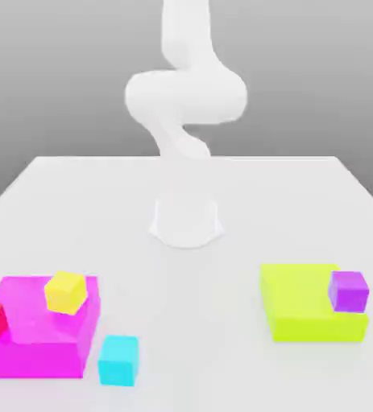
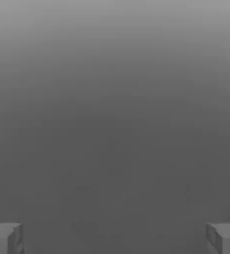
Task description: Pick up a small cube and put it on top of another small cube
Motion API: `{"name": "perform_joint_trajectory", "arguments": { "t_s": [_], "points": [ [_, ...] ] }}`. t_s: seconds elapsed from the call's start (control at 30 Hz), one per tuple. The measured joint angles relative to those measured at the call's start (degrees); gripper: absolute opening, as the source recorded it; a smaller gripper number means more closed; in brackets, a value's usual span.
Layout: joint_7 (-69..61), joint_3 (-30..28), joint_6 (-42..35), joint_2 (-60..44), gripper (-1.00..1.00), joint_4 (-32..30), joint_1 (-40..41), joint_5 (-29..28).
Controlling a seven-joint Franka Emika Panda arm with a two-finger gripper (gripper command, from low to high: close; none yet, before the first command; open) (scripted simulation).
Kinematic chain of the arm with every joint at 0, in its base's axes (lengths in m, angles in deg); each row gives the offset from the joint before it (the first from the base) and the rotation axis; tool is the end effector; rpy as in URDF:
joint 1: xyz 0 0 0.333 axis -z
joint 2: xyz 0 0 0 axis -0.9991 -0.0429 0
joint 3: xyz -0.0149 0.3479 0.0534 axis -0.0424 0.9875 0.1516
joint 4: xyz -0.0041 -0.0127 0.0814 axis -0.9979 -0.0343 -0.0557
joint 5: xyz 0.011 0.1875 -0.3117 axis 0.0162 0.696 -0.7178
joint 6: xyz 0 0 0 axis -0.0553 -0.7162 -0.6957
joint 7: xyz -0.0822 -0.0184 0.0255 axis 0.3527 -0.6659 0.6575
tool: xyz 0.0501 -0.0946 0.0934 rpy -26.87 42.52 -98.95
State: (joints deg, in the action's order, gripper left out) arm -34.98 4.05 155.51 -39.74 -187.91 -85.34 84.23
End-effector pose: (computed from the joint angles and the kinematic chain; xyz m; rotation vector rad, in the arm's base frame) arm 0.3455 -0.0054 0.6774 -2.3898 1.1960 -0.9313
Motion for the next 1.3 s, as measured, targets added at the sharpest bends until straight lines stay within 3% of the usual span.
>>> {"name": "perform_joint_trajectory", "arguments": {
  "t_s": [0.33,0.63,0.93,1.13,1.17,1.3],
  "points": [
    [23.6,4.0,8.5,-17.3,0.0,-5.7,8.4,2.5],
    [47.1,6.0,16.1,-32.7,0.0,-10.8,13.8,1.1],
    [71.9,3.4,23.7,-48.1,0.0,-15.9,15.6,-2.2],
    [76.2,1.1,32.8,-60.1,0.0,-14.9,14.0,-3.6],
    [76.4,0.9,34.0,-61.7,-1.0,-14.6,13.9,-3.8],
    [76.4,0.9,34.1,-61.7,-1.0,-14.6,13.9,-3.8]
  ]
}}
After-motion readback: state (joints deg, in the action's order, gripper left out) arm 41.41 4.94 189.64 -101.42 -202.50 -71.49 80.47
